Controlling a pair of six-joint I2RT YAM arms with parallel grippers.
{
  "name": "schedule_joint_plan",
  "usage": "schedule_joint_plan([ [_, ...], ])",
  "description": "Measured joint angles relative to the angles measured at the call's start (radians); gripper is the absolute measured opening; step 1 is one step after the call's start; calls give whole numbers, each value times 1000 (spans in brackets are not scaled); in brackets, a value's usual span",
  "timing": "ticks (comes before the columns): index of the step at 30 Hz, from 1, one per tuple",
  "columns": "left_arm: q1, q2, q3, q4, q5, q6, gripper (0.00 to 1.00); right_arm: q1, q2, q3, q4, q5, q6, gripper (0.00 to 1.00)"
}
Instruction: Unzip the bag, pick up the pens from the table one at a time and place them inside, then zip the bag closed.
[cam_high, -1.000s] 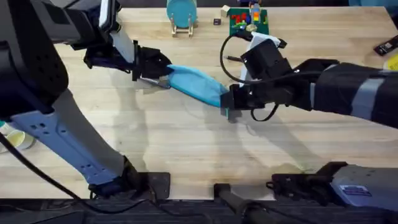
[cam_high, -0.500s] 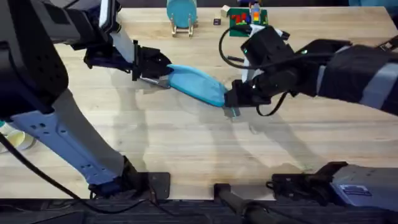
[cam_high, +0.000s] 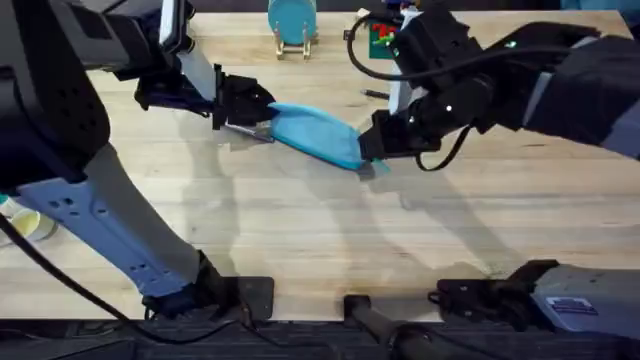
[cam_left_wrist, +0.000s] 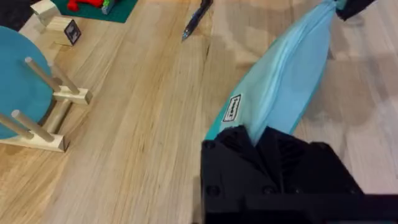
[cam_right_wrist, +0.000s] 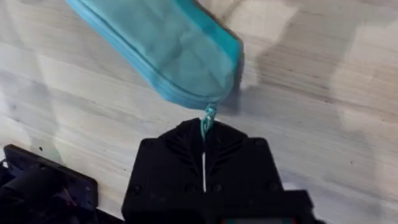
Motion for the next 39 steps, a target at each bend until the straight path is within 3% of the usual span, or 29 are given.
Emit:
schedule_joint_plan([
  [15, 1, 0, 0, 0, -1, 0, 42, -20, 0, 63, -14, 0, -15, 31],
  [26, 5, 0, 0, 4, -2, 0, 42, -20, 0, 138, -72, 4, -187, 30],
  [39, 7, 0, 0, 4, -3, 0, 42, -24, 30, 141, 112, 23, -327, 31],
])
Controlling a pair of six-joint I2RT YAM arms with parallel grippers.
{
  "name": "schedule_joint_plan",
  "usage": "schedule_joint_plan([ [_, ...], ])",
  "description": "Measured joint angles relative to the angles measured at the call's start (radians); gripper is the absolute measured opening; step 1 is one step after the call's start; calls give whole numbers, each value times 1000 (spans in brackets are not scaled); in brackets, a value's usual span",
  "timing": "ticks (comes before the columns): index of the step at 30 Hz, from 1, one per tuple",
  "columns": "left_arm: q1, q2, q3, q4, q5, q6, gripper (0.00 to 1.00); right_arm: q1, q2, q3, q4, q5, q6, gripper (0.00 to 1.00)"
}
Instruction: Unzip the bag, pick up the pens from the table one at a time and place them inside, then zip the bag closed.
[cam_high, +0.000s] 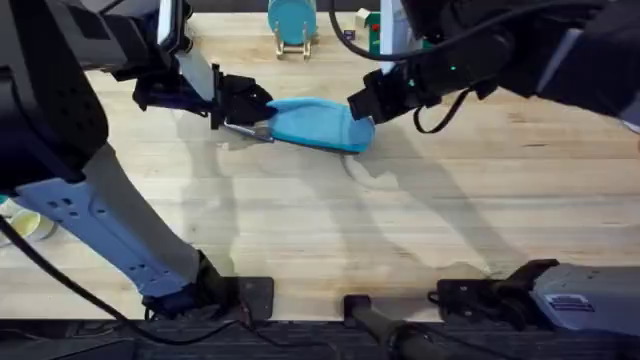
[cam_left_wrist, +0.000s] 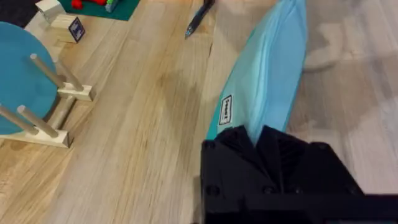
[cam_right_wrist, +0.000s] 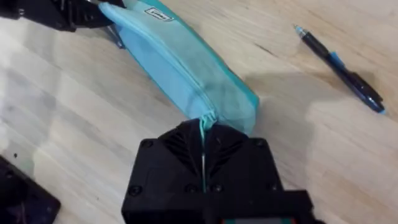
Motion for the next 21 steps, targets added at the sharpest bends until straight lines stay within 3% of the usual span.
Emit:
schedule_joint_plan([
  [13, 15, 0, 0, 1, -3, -1, 42, -9, 136, 3, 206, -73, -5, 31],
  [21, 16, 0, 0, 0, -6, -4, 42, -7, 136, 33, 175, -114, 25, 31],
])
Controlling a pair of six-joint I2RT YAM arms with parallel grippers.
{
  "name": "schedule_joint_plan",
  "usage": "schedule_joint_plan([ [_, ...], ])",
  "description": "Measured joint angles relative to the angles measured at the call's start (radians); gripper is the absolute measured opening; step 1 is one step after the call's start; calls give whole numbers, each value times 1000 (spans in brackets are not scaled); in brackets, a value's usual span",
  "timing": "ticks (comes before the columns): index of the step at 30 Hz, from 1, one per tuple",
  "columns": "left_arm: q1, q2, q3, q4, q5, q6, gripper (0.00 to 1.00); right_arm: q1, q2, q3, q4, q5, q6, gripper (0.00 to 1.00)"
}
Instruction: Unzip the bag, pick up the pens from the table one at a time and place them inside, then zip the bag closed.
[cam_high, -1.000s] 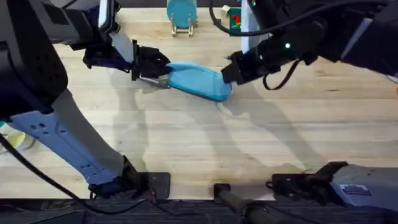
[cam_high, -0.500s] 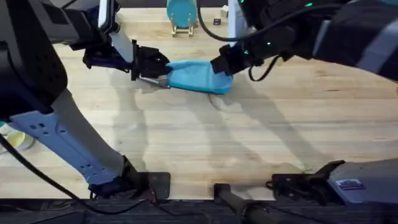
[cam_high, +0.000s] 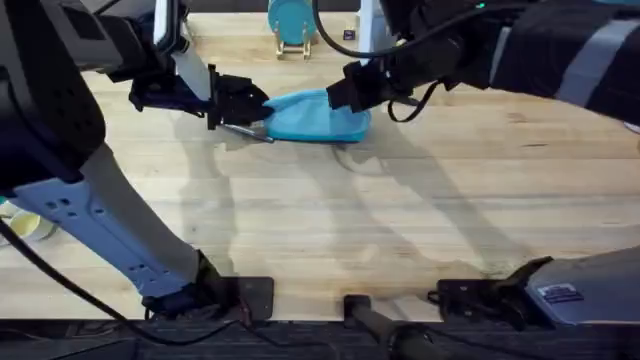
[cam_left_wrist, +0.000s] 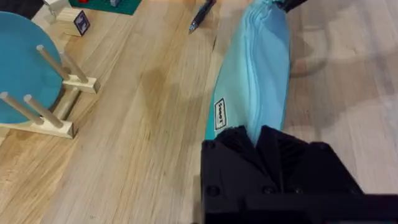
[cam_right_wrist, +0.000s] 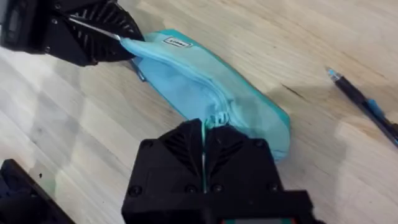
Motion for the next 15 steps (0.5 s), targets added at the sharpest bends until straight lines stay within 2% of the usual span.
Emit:
schedule_joint_plan([
  [7, 0, 0, 0, 0, -2, 0, 42, 10, 0, 13, -31, 14, -27, 31],
  [15, 1, 0, 0, 1, -3, 0, 42, 41, 0, 13, 24, 39, -60, 31],
])
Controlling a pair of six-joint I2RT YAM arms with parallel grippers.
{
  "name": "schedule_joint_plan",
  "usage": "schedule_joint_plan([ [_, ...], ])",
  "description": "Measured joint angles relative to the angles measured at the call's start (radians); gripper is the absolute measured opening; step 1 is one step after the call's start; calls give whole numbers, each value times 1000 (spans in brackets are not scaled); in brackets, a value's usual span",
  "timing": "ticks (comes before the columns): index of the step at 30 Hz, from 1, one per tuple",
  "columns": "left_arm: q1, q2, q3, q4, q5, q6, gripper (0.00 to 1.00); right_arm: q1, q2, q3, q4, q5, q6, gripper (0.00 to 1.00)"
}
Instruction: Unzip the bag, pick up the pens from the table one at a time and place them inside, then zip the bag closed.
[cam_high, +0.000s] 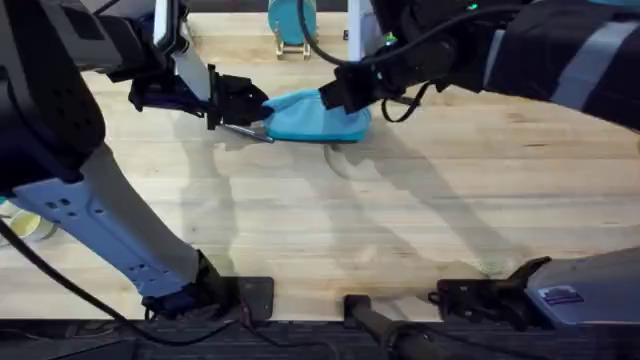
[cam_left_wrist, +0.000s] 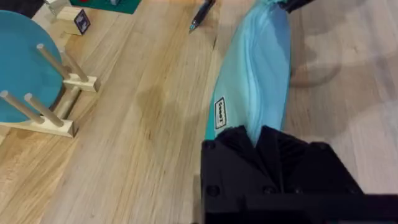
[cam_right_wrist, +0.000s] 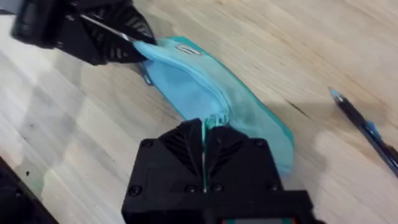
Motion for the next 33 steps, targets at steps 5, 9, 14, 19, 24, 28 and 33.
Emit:
schedule_joint_plan([
  [5, 2, 0, 0, 1, -3, 0, 42, 30, 2, 0, 35, -13, 5, 31],
  [9, 3, 0, 3, 5, -11, 0, 42, 36, 2, 0, 63, -35, 19, 31],
  [14, 5, 0, 4, 6, -14, 0, 42, 38, 13, 0, 89, -48, 35, 30],
  [19, 5, 0, 5, 6, -14, 0, 42, 39, 75, 0, 150, -77, 50, 31],
  [24, 5, 0, 5, 6, -14, 0, 42, 39, 98, 0, 187, -87, 55, 31],
  [28, 5, 0, 5, 6, -15, 0, 42, 42, 98, 0, 193, -88, 70, 31],
  [33, 5, 0, 5, 3, -11, 0, 42, 44, 98, 1, 160, -92, 80, 31],
])
